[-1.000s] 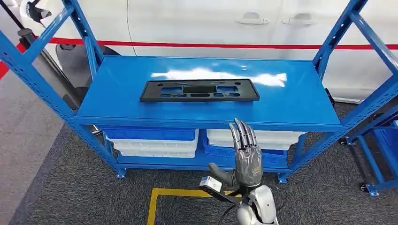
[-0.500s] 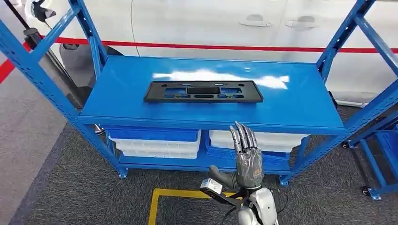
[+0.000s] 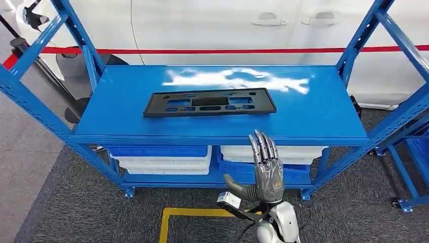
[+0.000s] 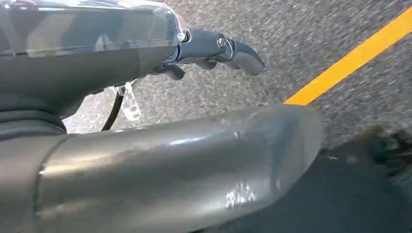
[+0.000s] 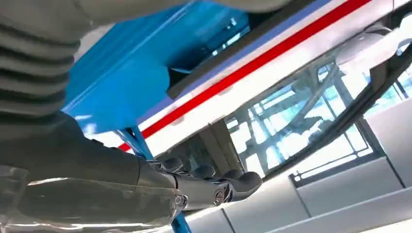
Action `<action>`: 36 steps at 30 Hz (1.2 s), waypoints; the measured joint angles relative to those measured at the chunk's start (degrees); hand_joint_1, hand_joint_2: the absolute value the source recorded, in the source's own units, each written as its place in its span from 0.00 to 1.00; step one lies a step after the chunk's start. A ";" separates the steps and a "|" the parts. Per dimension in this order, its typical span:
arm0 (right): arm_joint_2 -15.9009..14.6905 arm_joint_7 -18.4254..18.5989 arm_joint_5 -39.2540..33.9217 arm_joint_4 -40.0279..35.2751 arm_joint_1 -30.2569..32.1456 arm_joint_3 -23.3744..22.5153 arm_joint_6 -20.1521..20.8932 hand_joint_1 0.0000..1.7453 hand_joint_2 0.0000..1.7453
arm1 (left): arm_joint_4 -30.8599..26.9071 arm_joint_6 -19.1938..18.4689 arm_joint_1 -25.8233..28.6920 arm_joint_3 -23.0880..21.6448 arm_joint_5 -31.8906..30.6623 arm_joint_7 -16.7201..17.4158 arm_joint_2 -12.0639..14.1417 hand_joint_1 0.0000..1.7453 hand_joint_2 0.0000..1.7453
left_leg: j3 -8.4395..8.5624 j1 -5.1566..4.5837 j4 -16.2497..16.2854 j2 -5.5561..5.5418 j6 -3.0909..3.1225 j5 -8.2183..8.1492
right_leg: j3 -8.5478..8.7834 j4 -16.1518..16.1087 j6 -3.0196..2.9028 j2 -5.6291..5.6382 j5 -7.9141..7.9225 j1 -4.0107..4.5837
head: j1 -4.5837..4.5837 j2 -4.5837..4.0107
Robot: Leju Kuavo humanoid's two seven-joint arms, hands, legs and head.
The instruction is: Take the parts from the cabinet and place them on the table.
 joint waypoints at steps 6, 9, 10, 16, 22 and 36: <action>0.02 -0.68 -0.02 0.00 0.05 -0.02 0.00 0.00 1.00 | 0.07 -0.07 0.05 0.04 -0.02 -0.09 -0.11 0.00 0.00 | 0.09 -0.82 -1.35 -0.30 1.36 -0.05 | -0.29 -0.11 0.16 -0.04 0.53 0.20 | 0.59 0.00; 0.02 -0.83 -0.18 0.00 0.05 -0.04 0.00 0.00 1.00 | 0.07 -0.07 0.00 0.04 -0.02 -0.11 -0.13 0.00 0.00 | 0.08 -0.85 -1.35 -0.29 1.81 -0.01 | -0.04 -0.63 0.68 -0.02 0.87 0.15 | 0.63 0.00; 0.02 -0.94 -0.42 0.00 0.05 -0.04 0.00 0.00 1.00 | 0.07 -0.07 -0.01 0.07 -0.02 -0.11 -0.11 0.00 0.00 | 0.08 -0.88 -1.34 -0.28 1.88 0.03 | 0.02 -0.74 0.85 -0.02 0.98 0.12 | 0.63 0.00; 0.70 -1.68 -0.98 -0.22 0.04 -0.09 0.00 0.00 1.00 | 0.07 -0.81 -0.09 0.64 1.45 -0.07 -0.11 0.00 0.00 | 0.04 -1.10 -1.31 -0.28 2.06 0.05 | 0.02 -0.85 1.55 -0.02 1.06 -0.10 | 0.61 0.00; 0.96 0.00 -0.22 -0.70 -0.26 -0.09 0.00 0.00 1.00 | 0.07 -5.47 -0.50 6.00 11.09 -3.94 -0.20 0.00 0.00 | 0.02 -1.10 -1.30 -0.28 2.11 0.01 | 0.00 -0.82 1.85 -0.03 1.01 -0.11 | 0.61 0.00; 1.29 0.35 -1.20 -0.15 -1.76 0.70 0.00 0.00 1.00 | 0.07 -12.90 -1.60 22.44 24.25 -9.20 -0.61 0.00 0.00 | 0.64 -1.14 -2.64 -0.30 4.21 0.85 | -1.27 1.74 3.28 -0.03 0.37 -0.59 | 0.88 0.00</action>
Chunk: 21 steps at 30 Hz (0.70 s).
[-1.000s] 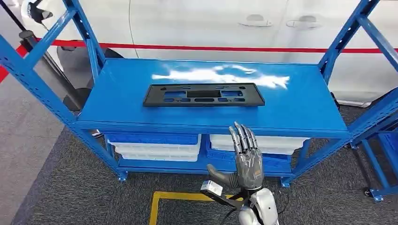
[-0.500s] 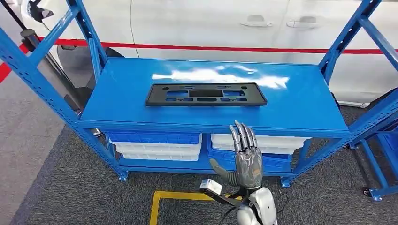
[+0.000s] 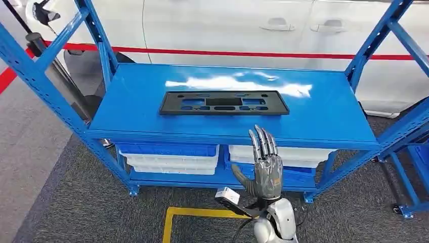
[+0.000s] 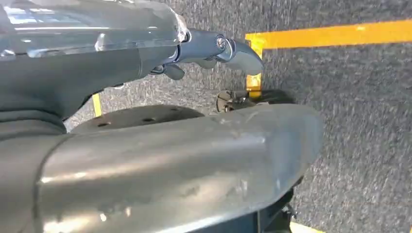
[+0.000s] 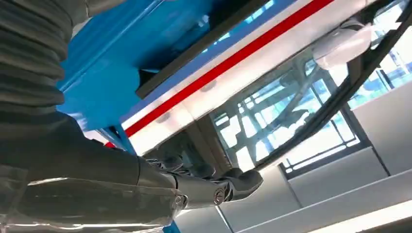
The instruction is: Take the parts from the cabinet and place them on the table.
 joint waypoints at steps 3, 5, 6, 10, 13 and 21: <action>0.00 -0.09 -0.18 0.37 0.27 0.13 0.00 0.00 1.00 | 0.00 0.39 0.10 0.64 -0.29 0.31 -0.07 0.00 0.00 | -0.36 -0.16 0.05 0.08 0.33 0.24 | -5.52 11.37 0.01 0.01 -6.60 0.11 | 0.08 0.00; -0.02 -0.15 -0.35 0.83 0.58 0.11 0.00 0.00 1.00 | 0.00 0.68 0.36 0.88 -0.40 0.64 -0.09 0.00 0.00 | -0.34 -0.17 0.10 0.05 0.24 0.18 | -6.72 13.68 -0.07 -0.02 -6.69 0.08 | 0.12 0.00; -0.02 -0.15 -0.38 1.03 0.64 0.13 0.00 0.00 1.00 | 0.00 0.68 0.44 0.95 -0.42 0.72 -0.11 0.00 0.00 | -0.20 -0.12 0.12 -0.01 0.10 0.08 | -5.52 11.10 0.02 -0.04 -4.87 0.04 | 0.12 0.00; 0.00 -0.20 -0.37 1.40 0.43 0.13 0.00 0.00 1.00 | 0.00 0.76 0.46 1.08 -0.44 0.83 -0.30 0.00 0.00 | 0.13 -0.21 0.59 -0.11 -1.17 -0.64 | 0.49 -2.21 -0.95 -0.11 -1.37 0.60 | 0.12 0.00; 0.00 -0.13 -0.46 1.58 0.84 0.13 -0.02 0.00 1.00 | 0.00 0.85 0.47 1.41 -0.62 1.14 -0.31 0.00 0.00 | 0.41 -0.30 0.91 -0.07 -2.35 -0.84 | 0.67 -2.03 -2.36 0.00 -0.06 0.59 | -0.01 0.00; 0.18 -0.18 -0.40 2.54 1.08 0.22 -0.02 0.00 1.00 | 0.00 1.01 0.60 1.78 -1.03 1.44 -0.26 0.00 0.00 | -8.80 0.46 17.06 0.05 -3.82 -7.44 | 1.82 -2.09 -3.61 -0.20 -0.72 0.49 | -0.51 0.00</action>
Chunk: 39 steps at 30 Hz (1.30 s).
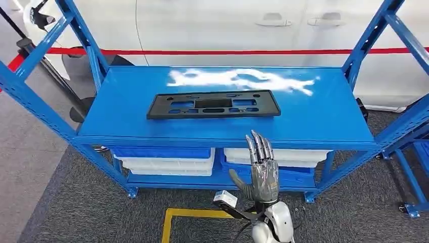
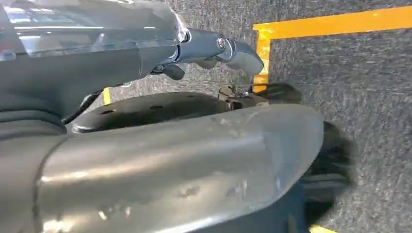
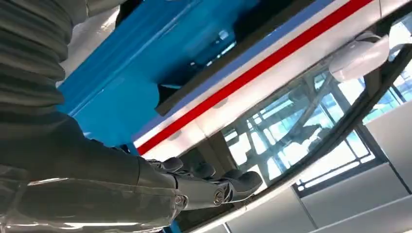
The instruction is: Take the parts from the cabinet and place them on the table.
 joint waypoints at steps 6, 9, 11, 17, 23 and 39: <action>0.13 -0.07 0.02 0.39 0.11 0.00 0.00 0.00 1.00 | 0.00 -0.02 -0.20 0.04 -0.44 0.37 -0.04 0.00 0.00 | 5.62 -0.32 -15.05 0.14 0.99 7.89 | 0.45 0.30 1.52 0.09 -0.59 0.03 | 0.07 0.00; 0.13 -0.24 0.02 0.42 0.20 -0.04 0.00 0.00 1.00 | 0.00 -0.11 0.02 0.04 -0.57 0.55 -0.07 0.00 0.00 | 5.61 -0.16 -15.44 0.00 1.13 8.80 | 0.53 0.33 -0.90 0.08 -0.53 0.36 | 0.13 0.00; 0.13 -0.33 0.04 0.52 0.26 -0.07 -0.02 0.00 1.00 | 0.00 -0.42 -0.07 0.04 -0.57 0.57 -0.07 0.00 0.00 | 5.58 -0.33 -15.43 -0.06 1.45 8.73 | 0.72 -0.11 -0.85 0.07 -0.48 0.32 | 0.17 0.00; 0.15 -0.33 0.26 0.92 0.27 -0.04 -0.02 0.00 1.00 | 0.00 -0.55 -0.15 0.07 -0.52 0.57 -0.07 0.00 0.00 | 5.44 -0.99 -15.31 -0.03 2.78 8.62 | 1.12 -1.15 2.00 0.07 0.04 -0.38 | 0.11 0.00; 0.37 -0.24 0.57 1.57 0.35 -0.02 -0.02 0.00 1.00 | 0.00 -0.57 -0.11 0.11 -0.50 0.59 -0.07 0.00 0.00 | 6.11 -0.95 -15.79 -0.08 4.48 8.28 | 1.03 0.24 4.44 0.00 0.36 -0.84 | 0.13 0.00; 0.57 -0.48 0.87 2.69 0.17 0.48 -0.04 0.00 1.00 | 0.00 -0.59 -0.15 0.11 -1.22 1.01 -0.52 0.00 0.00 | 8.94 -1.64 -13.50 -0.05 2.17 5.81 | 1.31 -0.99 -0.53 0.04 -0.04 0.93 | 0.04 0.00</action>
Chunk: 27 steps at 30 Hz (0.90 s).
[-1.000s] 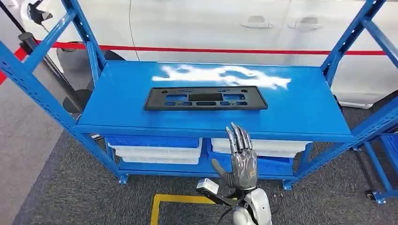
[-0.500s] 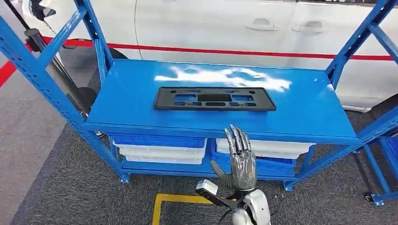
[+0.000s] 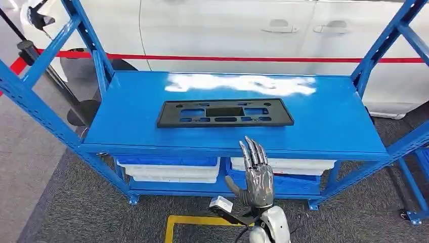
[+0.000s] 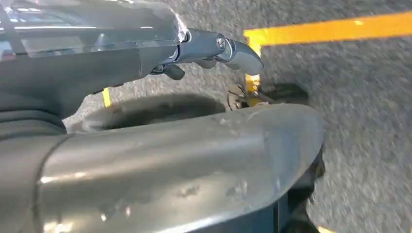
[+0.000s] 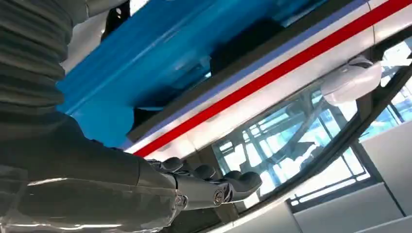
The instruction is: Take the parts from the cabinet and place them on the table.
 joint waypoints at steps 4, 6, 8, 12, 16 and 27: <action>0.15 0.37 0.00 0.31 -0.16 0.37 -0.02 0.00 1.00 | 0.02 -0.11 -0.10 0.00 -0.26 -0.09 -0.02 0.00 0.00 | -9.49 1.25 14.30 0.05 -1.85 -5.95 | 1.20 -0.06 -0.39 -0.10 -1.38 -0.19 | -0.90 0.00; 0.15 0.50 -0.04 0.59 -0.11 0.37 -0.02 0.00 1.00 | 0.02 -0.04 0.27 0.00 -0.33 -0.07 0.02 0.00 0.00 | -10.70 1.73 13.52 0.07 -2.37 -4.60 | 2.25 -0.05 -0.17 0.15 -2.18 -0.34 | -0.96 0.00; 0.15 0.48 -0.04 0.72 -0.09 0.37 -0.02 0.00 1.00 | 0.02 0.02 0.33 0.00 -0.37 -0.07 0.07 0.00 0.00 | -8.12 2.04 4.95 0.11 -2.76 1.33 | 3.86 -0.05 0.34 0.22 -3.35 -0.59 | -0.98 0.00; 0.17 0.42 -0.02 1.03 -0.03 0.44 -0.04 0.00 1.00 | 0.07 0.04 0.42 0.00 -0.50 0.09 0.04 0.00 0.00 | -6.70 1.50 -0.74 0.23 -0.69 5.03 | 4.73 0.04 2.07 0.14 -5.13 -0.51 | -1.25 0.00; 0.15 0.17 -0.02 1.05 -0.19 0.65 -0.09 0.00 1.00 | 0.07 -1.05 0.42 0.02 -0.39 0.59 0.02 0.00 0.00 | -4.82 1.76 -1.99 0.14 0.54 4.65 | 2.99 5.28 2.90 0.14 -4.67 -0.70 | -1.16 0.00; -1.77 13.32 10.32 6.27 -6.00 4.94 -0.05 0.00 1.00 | 0.13 -1.75 -0.70 -0.43 -3.56 3.45 -0.26 0.00 0.00 | -2.15 1.09 -1.98 -0.13 0.18 1.68 | -3.00 1.72 0.96 0.37 -0.81 0.45 | -1.07 0.00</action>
